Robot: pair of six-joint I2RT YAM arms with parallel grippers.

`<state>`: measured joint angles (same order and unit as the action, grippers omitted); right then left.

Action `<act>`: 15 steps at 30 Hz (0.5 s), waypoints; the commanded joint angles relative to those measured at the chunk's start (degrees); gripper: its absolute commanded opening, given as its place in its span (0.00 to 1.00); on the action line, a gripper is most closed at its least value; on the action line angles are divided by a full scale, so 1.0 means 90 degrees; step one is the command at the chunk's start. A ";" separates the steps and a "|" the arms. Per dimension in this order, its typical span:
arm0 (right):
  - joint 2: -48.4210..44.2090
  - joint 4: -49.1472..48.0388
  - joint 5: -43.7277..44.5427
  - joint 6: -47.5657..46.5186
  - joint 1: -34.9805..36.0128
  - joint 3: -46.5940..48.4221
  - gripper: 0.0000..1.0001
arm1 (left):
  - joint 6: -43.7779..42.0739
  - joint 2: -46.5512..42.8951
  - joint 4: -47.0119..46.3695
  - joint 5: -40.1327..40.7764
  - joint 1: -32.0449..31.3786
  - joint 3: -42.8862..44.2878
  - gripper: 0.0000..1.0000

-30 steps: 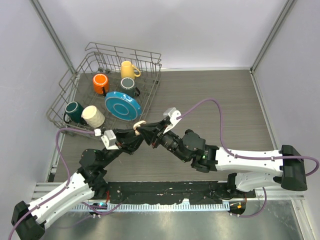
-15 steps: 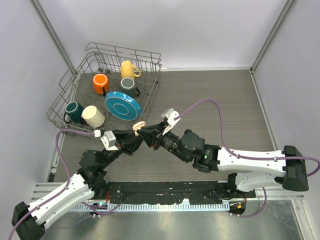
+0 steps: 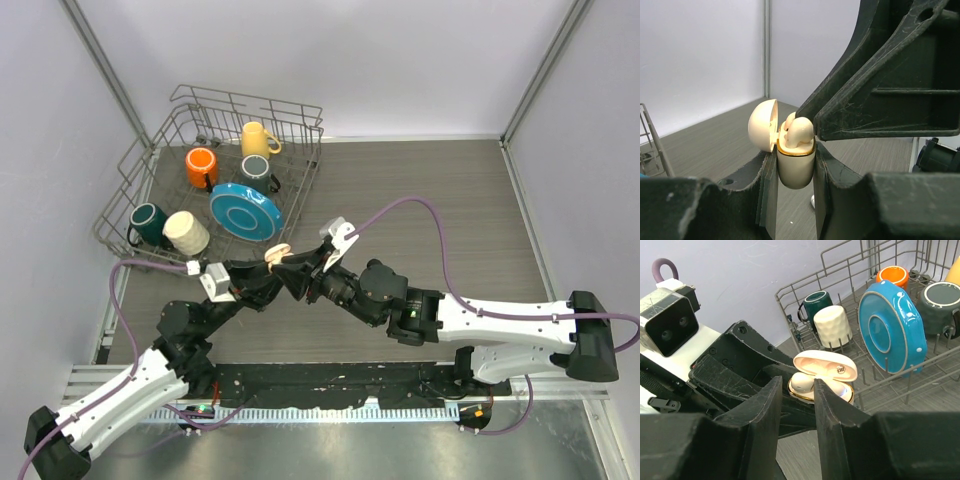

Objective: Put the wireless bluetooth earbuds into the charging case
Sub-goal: Place the earbud in the charging case.

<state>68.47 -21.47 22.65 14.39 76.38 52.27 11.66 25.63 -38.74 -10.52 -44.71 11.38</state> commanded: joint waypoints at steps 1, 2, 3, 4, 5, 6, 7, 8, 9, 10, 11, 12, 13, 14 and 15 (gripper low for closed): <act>-0.0127 0.0072 0.0168 0.0032 0.0019 0.0325 0.39 | 0.0071 0.0062 -0.0393 -0.0227 -0.0003 0.0211 0.00; -0.0108 0.0062 0.0188 0.0041 0.0010 0.0354 0.40 | 0.0081 0.0063 -0.0393 -0.0237 -0.0003 0.0211 0.00; -0.0117 0.0042 0.0207 0.0041 0.0010 0.0374 0.41 | 0.0101 0.0092 -0.0393 -0.0237 0.0007 0.0211 0.00; -0.0137 0.0013 0.0198 0.0032 0.0010 0.0364 0.42 | 0.0101 0.0102 -0.0402 -0.0247 -0.0003 0.0211 0.00; -0.0137 -0.0084 0.0178 0.0003 0.0010 0.0354 0.43 | 0.0111 0.0092 -0.0402 -0.0247 0.0007 0.0201 0.00; -0.0146 -0.0133 0.0139 -0.0007 0.0010 0.0354 0.44 | 0.0101 0.0102 -0.0393 -0.0237 0.0007 0.0191 0.00; -0.0166 -0.0172 0.0120 -0.0017 0.0010 0.0354 0.45 | 0.0111 0.0092 -0.0383 -0.0237 -0.0003 0.0201 0.00; -0.0195 -0.0221 0.0062 -0.0027 0.0010 0.0374 0.45 | 0.0101 0.0102 -0.0354 -0.0237 -0.0003 0.0201 0.00; -0.0195 -0.0241 -0.0026 -0.0027 0.0010 0.0393 0.46 | 0.0111 0.0092 -0.0315 -0.0247 -0.0003 0.0220 0.00; -0.0224 -0.0260 -0.0066 -0.0027 0.0010 0.0393 0.46 | 0.0082 0.0082 -0.0286 -0.0247 0.0007 0.0240 0.00; -0.0244 -0.0309 -0.0095 -0.0008 0.0010 0.0403 0.47 | 0.0081 0.0082 -0.0218 -0.0247 -0.0003 0.0250 0.00; -0.0273 -0.0329 -0.0173 0.0002 0.0010 0.0413 0.47 | 0.0081 0.0063 -0.0207 -0.0247 -0.0003 0.0240 0.00; -0.0293 -0.0348 -0.0173 0.0012 0.0010 0.0393 0.47 | 0.0091 0.0053 -0.0197 -0.0247 0.0007 0.0240 0.00; -0.0351 -0.0387 -0.0173 0.0041 0.0010 0.0393 0.47 | 0.0091 0.0063 -0.0188 -0.0218 -0.0003 0.0230 0.00; -0.0381 -0.0407 -0.0057 0.0032 0.0010 0.0374 0.47 | 0.0091 0.0063 -0.0178 -0.0237 -0.0003 0.0230 0.00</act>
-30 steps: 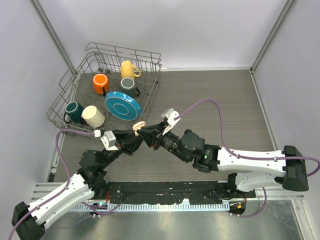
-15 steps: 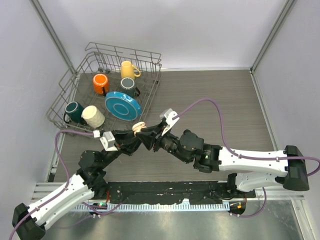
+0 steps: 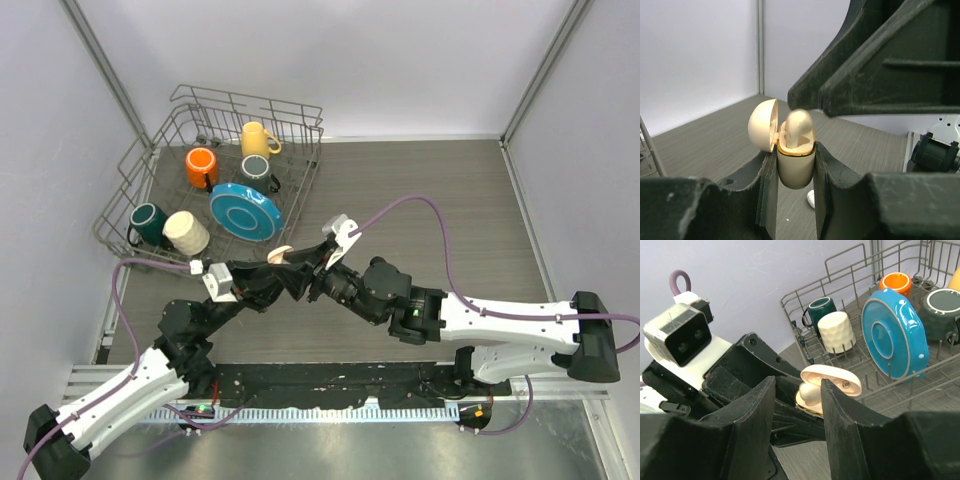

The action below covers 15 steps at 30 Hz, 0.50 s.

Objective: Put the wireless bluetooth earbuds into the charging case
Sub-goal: Place the earbud in the charging case.

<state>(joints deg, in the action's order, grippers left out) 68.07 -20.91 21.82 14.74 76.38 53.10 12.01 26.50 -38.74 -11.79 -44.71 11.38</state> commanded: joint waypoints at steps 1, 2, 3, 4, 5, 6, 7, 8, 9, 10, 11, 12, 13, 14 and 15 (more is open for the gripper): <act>-0.0356 -0.0451 0.0133 -0.0017 0.0010 0.0281 0.48 | 0.0052 -0.0044 -0.0178 -0.0086 -0.0003 0.0230 0.00; -0.0366 -0.0335 0.0259 -0.0036 0.0010 0.0301 0.48 | 0.0052 -0.0035 -0.0168 -0.0086 -0.0003 0.0230 0.00; -0.0357 -0.0256 0.0377 -0.0114 0.0010 0.0320 0.48 | 0.0043 -0.0025 -0.0178 -0.0077 -0.0003 0.0230 0.00; -0.0357 -0.0188 0.0494 -0.0144 0.0010 0.0330 0.48 | 0.0052 -0.0025 -0.0178 -0.0077 -0.0003 0.0240 0.00; -0.0376 -0.0148 0.0505 -0.0173 0.0010 0.0321 0.48 | 0.0052 -0.0015 -0.0168 -0.0086 -0.0003 0.0240 0.00; -0.0405 -0.0167 0.0505 -0.0173 0.0010 0.0301 0.48 | 0.0043 -0.0005 -0.0168 -0.0086 -0.0003 0.0250 0.00; -0.0425 -0.0187 0.0505 -0.0173 0.0019 0.0272 0.48 | 0.0052 0.0005 -0.0168 -0.0096 -0.0013 0.0259 0.00; -0.0435 -0.0226 0.0485 -0.0144 0.0010 0.0243 0.48 | 0.0033 0.0005 -0.0168 -0.0086 -0.0003 0.0259 0.00; -0.0444 -0.0226 0.0476 -0.0134 0.0010 0.0233 0.48 | 0.0042 0.0005 -0.0168 -0.0077 0.0007 0.0250 0.00; -0.0464 -0.0226 0.0485 -0.0134 0.0010 0.0233 0.48 | 0.0042 0.0014 -0.0168 -0.0077 -0.0003 0.0259 0.00; -0.0464 -0.0216 0.0534 -0.0124 0.0010 0.0223 0.48 | 0.0033 0.0024 -0.0168 -0.0077 -0.0003 0.0259 0.00; -0.0483 -0.0206 0.0573 -0.0124 0.0010 0.0213 0.48 | 0.0042 0.0014 -0.0168 -0.0086 -0.0003 0.0269 0.00; -0.0503 -0.0206 0.0621 -0.0105 0.0010 0.0203 0.48 | 0.0042 0.0024 -0.0168 -0.0096 -0.0003 0.0269 0.00; -0.0513 -0.0177 0.0767 -0.0086 0.0010 0.0194 0.48 | 0.0042 0.0014 -0.0158 -0.0096 -0.0003 0.0269 0.00; -0.0532 -0.0167 0.0836 -0.0066 0.0010 0.0184 0.48 | 0.0033 0.0014 -0.0158 -0.0106 -0.0003 0.0279 0.00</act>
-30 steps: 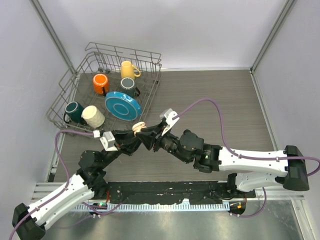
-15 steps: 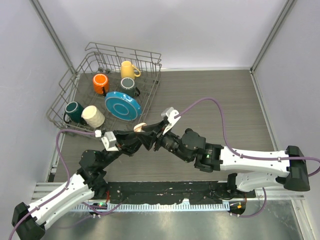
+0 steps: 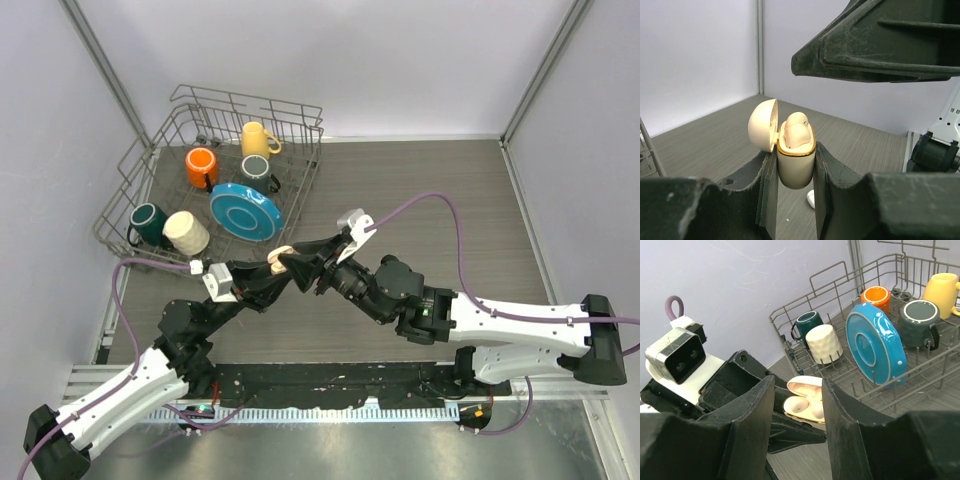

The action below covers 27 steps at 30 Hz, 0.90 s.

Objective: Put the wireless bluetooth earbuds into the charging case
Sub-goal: Place the earbud in the charging case, then close the charging case.

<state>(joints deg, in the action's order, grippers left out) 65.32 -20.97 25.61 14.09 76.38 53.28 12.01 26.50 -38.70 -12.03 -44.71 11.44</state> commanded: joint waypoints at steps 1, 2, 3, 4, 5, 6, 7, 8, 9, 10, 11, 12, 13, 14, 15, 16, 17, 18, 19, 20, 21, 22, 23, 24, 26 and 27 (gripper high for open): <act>-0.0246 -0.0150 0.0484 0.0036 0.0010 0.0135 0.48 | 0.0042 -0.0005 -0.0144 -0.0079 -0.0003 0.0272 0.00; -0.0304 -0.0170 0.0572 0.0065 0.0010 0.0116 0.48 | 0.0033 -0.0005 -0.0115 -0.0098 -0.0003 0.0281 0.00; -0.0334 -0.0170 0.0737 0.0133 0.0010 0.0087 0.51 | 0.0033 -0.0024 -0.0095 -0.0108 -0.0003 0.0281 0.00; -0.0373 -0.0170 0.0874 0.0182 0.0010 0.0067 0.53 | 0.0033 -0.0044 -0.0075 -0.0108 -0.0003 0.0281 0.00; -0.0460 -0.0179 0.1021 0.0299 0.0010 0.0009 0.55 | 0.0042 -0.0044 -0.0037 -0.0118 -0.0003 0.0291 0.00; -0.0509 -0.0151 0.1593 0.0368 0.0010 -0.0021 0.65 | 0.0042 -0.0054 -0.0027 -0.0118 -0.0003 0.0281 0.00; -0.0548 -0.0054 0.2082 0.0533 0.0010 -0.0050 0.69 | 0.0033 -0.0073 -0.0026 -0.0108 -0.0003 0.0272 0.00; -0.0587 0.0421 0.2657 0.0824 0.0010 -0.0050 0.75 | 0.0033 -0.0083 -0.0046 -0.0118 -0.0003 0.0262 0.00; -0.0675 0.0784 0.3339 0.1446 -0.0058 -0.0041 0.82 | 0.0042 -0.0074 -0.0046 -0.0108 0.0007 0.0252 0.00; -0.0695 0.1213 0.4168 0.1829 -0.0136 -0.0002 0.85 | 0.0033 -0.0064 -0.0036 -0.0118 0.0007 0.0252 0.00; -0.0753 0.1981 0.4341 0.2114 -0.0253 0.0018 0.88 | 0.0033 -0.0073 -0.0007 -0.0137 -0.0003 0.0271 0.00; -0.0889 0.2269 0.4275 0.2464 -0.0399 0.0028 0.89 | 0.0033 -0.0074 0.0041 -0.0196 -0.0003 0.0330 0.00; -0.0987 0.2513 0.3713 0.2507 -0.0797 0.0018 0.89 | 0.0023 -0.0093 0.0148 -0.0206 -0.0003 0.0369 0.00; -0.1075 0.2893 0.3398 0.2575 -0.1062 0.0047 0.89 | 0.0023 -0.0112 0.0178 -0.0225 -0.0003 0.0379 0.00; -0.1134 0.3148 0.3096 0.2701 -0.1335 0.0096 0.90 | 0.0023 -0.0122 0.0198 -0.0245 0.0007 0.0418 0.00; -0.1241 0.3412 0.2754 0.2886 -0.2015 0.0251 0.89 | 0.0013 -0.0122 0.0198 -0.0235 -0.0003 0.0428 0.00; -0.1232 0.3830 0.2055 0.2878 -0.2331 0.0339 0.89 | 0.0023 -0.0122 0.0198 -0.0245 -0.0003 0.0428 0.00; -0.1213 0.3998 0.1555 0.2801 -0.2702 0.0447 0.89 | -0.0006 -0.0122 0.0198 -0.0255 -0.0003 0.0438 0.00; -0.1068 0.4164 0.1143 0.2597 -0.3237 0.0709 0.89 | 0.0003 -0.0103 0.0198 -0.0255 -0.0003 0.0447 0.00; -0.0921 0.4611 0.0424 0.2556 -0.3494 0.0876 0.89 | -0.0006 -0.0064 0.0189 -0.0265 -0.0003 0.0447 0.00; -0.0765 0.4857 0.0088 0.2517 -0.3661 0.1051 0.89 | 0.0023 -0.0035 0.0159 -0.0274 -0.0003 0.0418 0.00; -0.0387 0.5362 -0.0234 0.2459 -0.3972 0.1440 0.89 | 0.0033 -0.0015 0.0091 -0.0313 -0.0003 0.0418 0.00; -0.0218 0.5638 -0.0876 0.2487 -0.4110 0.1676 0.89 | 0.0052 0.0014 0.0071 -0.0342 -0.0003 0.0408 0.00; -0.0101 0.5834 -0.1153 0.2565 -0.4228 0.1862 0.90 | 0.0062 0.0072 0.0062 -0.0372 -0.0003 0.0428 0.00; -0.0050 0.5643 -0.1855 0.2566 -0.4510 0.2000 0.90 | 0.0082 0.0122 0.0071 -0.0528 -0.0003 0.0447 0.00; -0.0099 0.5438 -0.2506 0.2556 -0.4570 0.1952 0.90 | 0.0091 0.0151 0.0071 -0.0577 -0.0003 0.0467 0.00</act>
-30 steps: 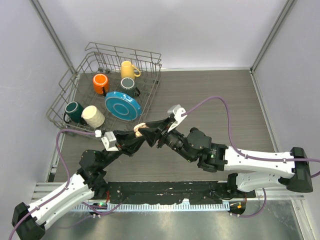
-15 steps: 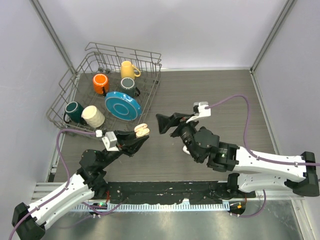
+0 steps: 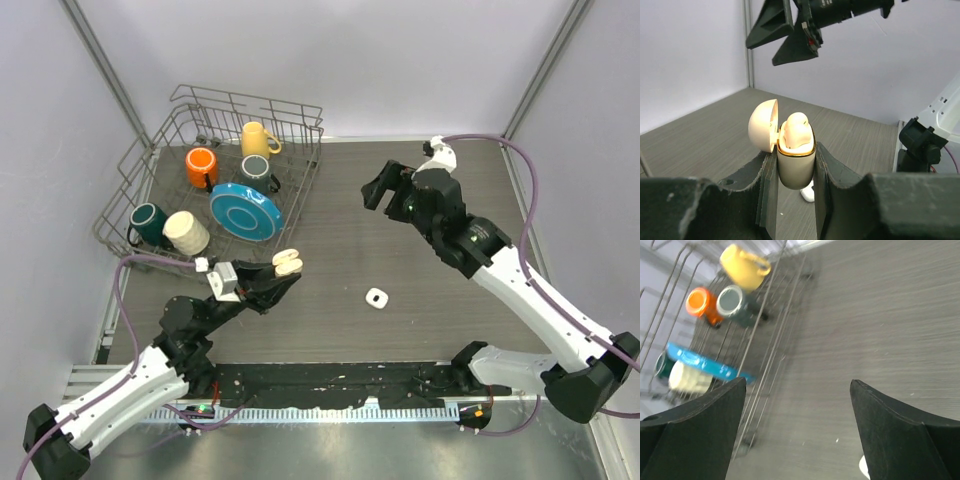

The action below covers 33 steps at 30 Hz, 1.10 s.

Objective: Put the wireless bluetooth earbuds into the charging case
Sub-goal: Close the charging case.

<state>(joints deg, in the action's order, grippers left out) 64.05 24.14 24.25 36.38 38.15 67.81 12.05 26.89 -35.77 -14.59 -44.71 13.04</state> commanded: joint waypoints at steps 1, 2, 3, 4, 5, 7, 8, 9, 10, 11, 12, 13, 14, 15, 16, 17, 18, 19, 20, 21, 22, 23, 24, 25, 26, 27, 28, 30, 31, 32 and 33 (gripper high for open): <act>0.0003 -0.0060 -0.2614 0.0088 -0.0362 0.0201 0.91 | 0.0125 0.0194 -0.0274 -0.0361 -0.0003 0.0299 0.00; 0.0022 -0.0268 -0.2926 0.0185 -0.0372 0.0142 0.90 | 0.0145 0.0253 -0.0293 -0.0516 -0.0003 0.0319 0.00; 0.0080 -0.0377 -0.3190 0.0235 -0.0391 0.0132 0.91 | 0.0164 0.0312 -0.0332 -0.0585 -0.0003 0.0329 0.00; 0.0158 -0.0416 -0.3270 0.0303 -0.0391 0.0209 0.90 | 0.0184 0.0467 -0.0410 -0.0683 -0.0003 0.0348 0.00; 0.0246 -0.0417 -0.3416 0.0352 -0.0382 0.0239 0.90 | 0.0184 0.0546 -0.0430 -0.0848 -0.0003 0.0377 0.00; 0.0422 -0.0475 -0.3650 0.0430 -0.0382 0.0259 0.90 | 0.0184 0.0722 -0.0430 -0.1054 -0.0013 0.0524 0.00; 0.0432 -0.0514 -0.3690 0.0430 -0.0391 0.0229 0.90 | 0.0184 0.0858 -0.0430 -0.1151 -0.0003 0.0582 0.00; 0.0413 -0.0553 -0.3758 0.0430 -0.0391 0.0190 0.90 | 0.0184 0.0946 -0.0430 -0.1336 -0.0013 0.0679 0.00; 0.0403 -0.0640 -0.3981 0.0430 -0.0382 0.0103 0.90 | 0.0194 0.1015 -0.0449 -0.1425 -0.0013 0.0719 0.00; 0.0393 -0.0680 -0.4090 0.0421 -0.0382 0.0054 0.90 | 0.0184 0.1132 -0.0459 -0.1493 -0.0013 0.0748 0.00; 0.0374 -0.0700 -0.4226 0.0421 -0.0382 0.0015 0.91 | 0.0203 0.1181 -0.0469 -0.1562 -0.0013 0.0797 0.00; 0.0364 -0.0700 -0.4344 0.0430 -0.0382 -0.0053 0.91 | 0.0223 0.1220 -0.0537 -0.1592 -0.0013 0.0788 0.00; 0.0344 -0.0710 -0.4490 0.0450 -0.0372 -0.0083 0.90 | 0.0223 0.1317 -0.0586 -0.1631 -0.0013 0.0797 0.00; 0.0334 -0.0690 -0.4520 0.0450 -0.0372 -0.0122 0.90 | 0.0233 0.1367 -0.0644 -0.1660 -0.0013 0.0797 0.00; 0.0305 -0.0661 -0.4550 0.0421 -0.0324 -0.0171 0.90 | 0.0252 0.1415 -0.0703 -0.1728 -0.0013 0.0807 0.00; 0.0295 -0.0651 -0.4589 0.0401 -0.0294 -0.0200 0.90 | 0.0252 0.1464 -0.0732 -0.1758 -0.0013 0.0807 0.00; 0.0276 -0.0661 -0.4599 0.0382 -0.0274 -0.0220 0.91 | 0.0252 0.1581 -0.0742 -0.1816 -0.0003 0.0865 0.00; 0.0295 -0.0661 -0.4589 0.0362 -0.0226 -0.0230 0.91 | 0.0272 0.1630 -0.0752 -0.1923 -0.0022 0.0895 0.00; 0.0305 -0.0651 -0.4570 0.0333 -0.0167 -0.0220 0.90 | 0.0272 0.1689 -0.0752 -0.1972 -0.0023 0.0953 0.00; 0.0324 -0.0661 -0.4540 0.0323 -0.0109 -0.0220 0.91 | 0.0291 0.1805 -0.0762 -0.1992 -0.0032 0.0983 0.00; 0.0354 -0.0632 -0.4521 0.0323 -0.0070 -0.0201 0.90 | 0.0292 0.1845 -0.0772 -0.2021 -0.0042 0.1012 0.00; 0.0451 -0.0622 -0.4511 0.0323 -0.0001 -0.0181 0.91 | 0.0272 0.1894 -0.0781 -0.2022 -0.0062 0.1041 0.00; 0.0500 -0.0622 -0.4501 0.0323 0.0028 -0.0162 0.90 | 0.0262 0.1923 -0.0811 -0.2022 -0.0081 0.1061 0.00; 0.0558 -0.0593 -0.4472 0.0333 0.0067 -0.0113 0.91 | 0.0262 0.1991 -0.0840 -0.2031 -0.0081 0.1080 0.00; 0.0656 -0.0544 -0.4443 0.0304 0.0155 -0.0074 0.91 | 0.0253 0.2002 -0.0859 -0.2022 -0.0091 0.1129 0.00; 0.0705 -0.0505 -0.4404 0.0265 0.0184 -0.0025 0.90 | 0.0243 0.2021 -0.0860 -0.2022 -0.0091 0.1149 0.00; 0.0754 -0.0408 -0.4365 0.0226 0.0233 0.0062 0.90 | 0.0223 0.2060 -0.0860 -0.2012 -0.0091 0.1159 0.00; 0.0822 -0.0310 -0.4258 0.0118 0.0379 0.0180 0.90 | 0.0204 0.2109 -0.0860 -0.2012 -0.0081 0.1188 0.00; 0.0842 -0.0222 -0.4218 0.0099 0.0419 0.0200 0.90 | 0.0204 0.2148 -0.0860 -0.2012 -0.0091 0.1207 0.00; 0.0852 -0.0212 -0.4199 0.0089 0.0468 0.0200 0.91 | 0.0213 0.2168 -0.0860 -0.2012 -0.0091 0.1227 0.00; 0.0813 -0.0192 -0.4179 0.0050 0.0584 0.0171 0.90 | 0.0223 0.2178 -0.0860 -0.2002 -0.0091 0.1227 0.00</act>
<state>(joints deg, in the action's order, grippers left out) 71.99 21.93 -14.61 38.89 41.15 66.43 14.37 46.02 -40.05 -31.77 -45.32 21.34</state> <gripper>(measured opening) 0.904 0.313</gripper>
